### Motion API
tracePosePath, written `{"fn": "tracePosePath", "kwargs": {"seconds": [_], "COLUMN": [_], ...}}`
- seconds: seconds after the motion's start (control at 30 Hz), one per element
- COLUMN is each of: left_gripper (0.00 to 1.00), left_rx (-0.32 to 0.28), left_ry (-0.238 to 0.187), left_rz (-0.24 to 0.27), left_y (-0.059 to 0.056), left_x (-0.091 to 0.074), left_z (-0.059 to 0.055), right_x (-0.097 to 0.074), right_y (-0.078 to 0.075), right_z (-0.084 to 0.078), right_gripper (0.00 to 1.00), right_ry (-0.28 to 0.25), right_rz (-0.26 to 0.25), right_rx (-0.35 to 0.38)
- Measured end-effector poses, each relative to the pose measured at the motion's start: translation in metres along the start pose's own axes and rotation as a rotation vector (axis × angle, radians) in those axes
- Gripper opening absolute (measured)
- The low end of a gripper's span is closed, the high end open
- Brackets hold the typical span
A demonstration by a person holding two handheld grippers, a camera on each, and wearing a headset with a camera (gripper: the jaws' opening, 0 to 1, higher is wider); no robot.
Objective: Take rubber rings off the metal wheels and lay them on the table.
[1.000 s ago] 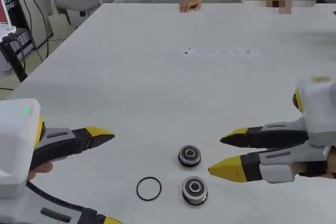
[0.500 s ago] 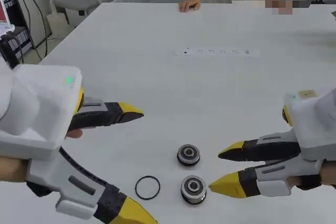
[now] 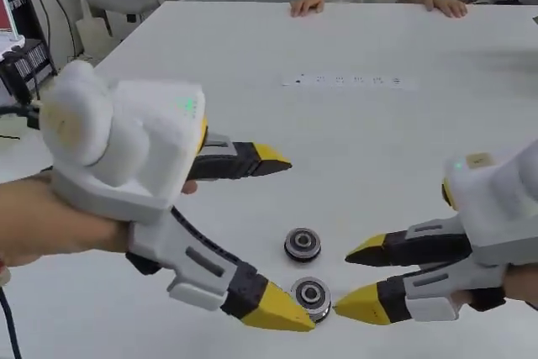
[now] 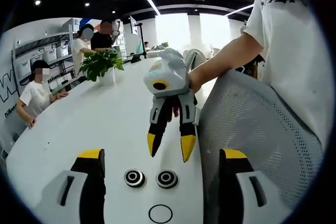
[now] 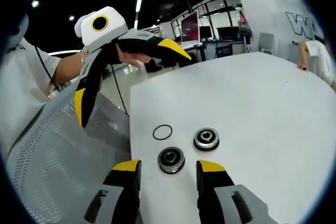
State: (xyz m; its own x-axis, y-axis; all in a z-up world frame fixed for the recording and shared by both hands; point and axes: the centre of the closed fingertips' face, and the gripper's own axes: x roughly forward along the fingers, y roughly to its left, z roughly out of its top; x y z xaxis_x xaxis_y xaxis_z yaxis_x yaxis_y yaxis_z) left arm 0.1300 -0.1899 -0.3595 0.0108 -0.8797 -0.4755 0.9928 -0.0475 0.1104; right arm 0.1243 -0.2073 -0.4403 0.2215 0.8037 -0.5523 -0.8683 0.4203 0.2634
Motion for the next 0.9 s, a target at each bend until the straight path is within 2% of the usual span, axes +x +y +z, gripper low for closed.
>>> {"fn": "tracePosePath", "kwargs": {"seconds": [0.1, 0.2, 0.27, 0.47, 0.57, 0.73, 0.9], "left_gripper": [0.83, 0.82, 0.80, 0.74, 0.71, 0.60, 0.46], "left_rx": [-0.001, -0.020, -0.032, -0.066, -0.111, -0.124, -0.149], "left_ry": [-0.004, -0.040, -0.047, -0.042, -0.034, -0.031, -0.023], "left_rz": [0.003, 0.024, 0.029, 0.052, 0.037, 0.026, 0.036], "left_y": [0.003, 0.007, 0.007, 0.006, 0.002, -0.001, 0.000], "left_x": [0.007, 0.012, 0.015, 0.021, 0.025, 0.031, 0.036], "left_z": [-0.003, -0.002, -0.005, -0.025, -0.034, -0.042, -0.052], "right_x": [0.001, 0.002, 0.003, 0.007, 0.010, 0.015, 0.022], "right_y": [0.000, 0.000, 0.000, 0.001, 0.001, 0.001, 0.002], "right_z": [-0.004, -0.006, -0.007, -0.007, -0.010, -0.015, -0.022], "right_gripper": [0.39, 0.39, 0.38, 0.37, 0.36, 0.34, 0.33], "right_ry": [0.009, 0.019, 0.021, 0.012, 0.016, 0.032, 0.062], "right_rz": [0.000, 0.000, 0.001, 0.005, 0.004, 0.001, -0.005], "right_rx": [-0.001, -0.004, -0.002, 0.018, 0.019, 0.022, 0.005]}}
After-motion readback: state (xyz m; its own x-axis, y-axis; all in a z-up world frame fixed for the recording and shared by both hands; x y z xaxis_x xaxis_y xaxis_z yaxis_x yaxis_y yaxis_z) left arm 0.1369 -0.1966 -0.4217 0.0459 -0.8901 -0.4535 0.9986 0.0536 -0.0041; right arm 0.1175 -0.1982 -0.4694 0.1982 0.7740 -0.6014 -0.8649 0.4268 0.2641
